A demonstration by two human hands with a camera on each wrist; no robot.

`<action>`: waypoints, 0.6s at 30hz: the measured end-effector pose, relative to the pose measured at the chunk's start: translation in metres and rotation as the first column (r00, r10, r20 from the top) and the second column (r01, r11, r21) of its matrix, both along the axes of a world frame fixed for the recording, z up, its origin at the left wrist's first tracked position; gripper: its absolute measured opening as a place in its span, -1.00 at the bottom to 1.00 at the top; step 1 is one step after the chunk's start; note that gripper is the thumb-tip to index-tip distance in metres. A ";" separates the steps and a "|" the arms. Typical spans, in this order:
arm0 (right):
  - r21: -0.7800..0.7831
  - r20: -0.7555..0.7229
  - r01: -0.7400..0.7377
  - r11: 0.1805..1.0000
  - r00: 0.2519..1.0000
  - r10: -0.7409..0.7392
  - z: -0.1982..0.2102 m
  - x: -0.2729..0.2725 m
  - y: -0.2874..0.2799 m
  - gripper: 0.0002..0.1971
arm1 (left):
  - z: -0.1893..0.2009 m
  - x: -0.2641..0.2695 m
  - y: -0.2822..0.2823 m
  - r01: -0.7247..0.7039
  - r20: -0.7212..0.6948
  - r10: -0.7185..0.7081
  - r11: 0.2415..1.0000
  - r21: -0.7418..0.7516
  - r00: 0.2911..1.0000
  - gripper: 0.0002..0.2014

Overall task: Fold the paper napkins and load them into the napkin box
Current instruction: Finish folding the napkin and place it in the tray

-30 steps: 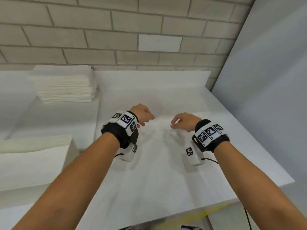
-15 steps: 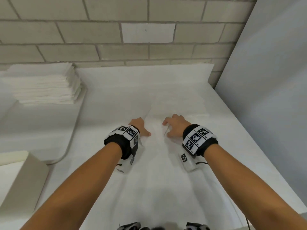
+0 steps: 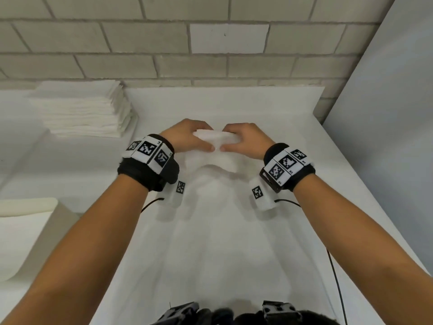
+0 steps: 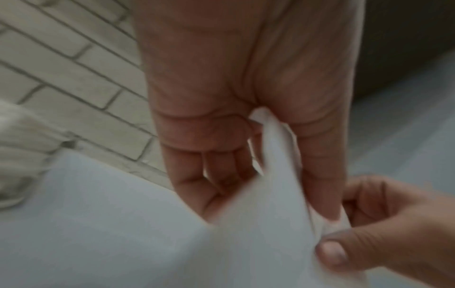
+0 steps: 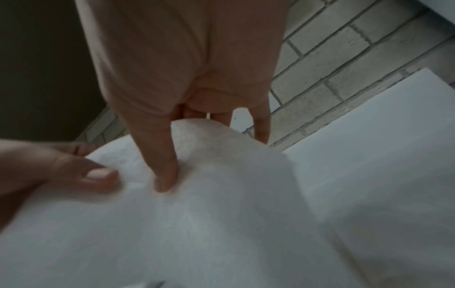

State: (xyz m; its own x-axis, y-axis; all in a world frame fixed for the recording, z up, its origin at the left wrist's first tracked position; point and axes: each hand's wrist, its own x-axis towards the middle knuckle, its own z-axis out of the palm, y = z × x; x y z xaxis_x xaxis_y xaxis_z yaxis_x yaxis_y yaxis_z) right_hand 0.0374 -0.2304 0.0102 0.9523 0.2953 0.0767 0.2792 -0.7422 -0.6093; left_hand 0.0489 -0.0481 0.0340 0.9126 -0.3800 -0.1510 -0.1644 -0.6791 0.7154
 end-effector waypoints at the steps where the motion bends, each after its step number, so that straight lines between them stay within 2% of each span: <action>1: 0.050 -0.012 0.036 0.998 0.999 -0.035 0.001 0.004 -0.002 -0.77 | -0.001 0.002 0.005 -0.081 -0.014 0.080 0.987 -0.139 0.997 -0.60; 3: 0.216 -0.058 0.136 0.967 0.990 -0.126 0.003 0.009 -0.004 -0.73 | -0.005 0.003 0.013 -0.238 -0.146 0.193 0.873 -0.426 0.970 -0.49; 4: 0.307 -0.096 0.176 0.935 0.983 -0.154 0.003 0.010 -0.005 -0.67 | -0.009 0.002 0.015 -0.295 -0.221 0.210 0.815 -0.499 0.952 -0.53; 6: 0.447 -0.184 0.218 0.868 0.972 -0.149 0.004 0.009 -0.003 -0.63 | -0.018 0.000 0.013 -0.344 -0.290 0.210 0.749 -0.566 0.934 -0.78; 8: 0.501 -0.232 0.230 0.834 0.964 -0.127 0.003 0.006 0.001 -0.74 | -0.023 -0.002 0.008 -0.366 -0.295 0.227 0.697 -0.616 0.928 -0.93; 10: 0.527 -0.251 0.264 0.808 0.956 -0.149 0.000 0.000 0.004 -0.78 | -0.027 -0.002 0.006 -0.385 -0.303 0.239 0.634 -0.671 0.922 -0.94; 12: 0.602 -0.284 0.315 0.734 0.943 -0.172 -0.007 -0.004 0.002 -0.60 | -0.030 -0.001 0.008 -0.403 -0.313 0.254 0.569 -0.717 0.915 -0.81; 13: 0.652 -0.316 0.340 0.678 0.934 -0.165 -0.009 -0.008 0.002 -0.62 | -0.033 0.000 0.009 -0.412 -0.330 0.247 0.539 -0.734 0.911 -0.74; 14: 0.696 -0.344 0.364 0.619 0.926 -0.157 -0.011 -0.009 0.000 -0.70 | -0.035 0.000 0.009 -0.423 -0.357 0.228 0.523 -0.740 0.906 -0.66; 16: 0.742 -0.378 0.389 0.546 0.915 -0.138 -0.014 -0.012 -0.001 -0.82 | -0.040 -0.002 0.005 -0.439 -0.416 0.178 0.558 -0.704 0.892 -0.58; 18: 0.735 -0.381 0.410 0.539 0.909 -0.172 -0.016 -0.012 0.000 -0.87 | -0.046 -0.006 0.001 -0.422 -0.430 0.146 0.618 -0.663 0.891 -0.74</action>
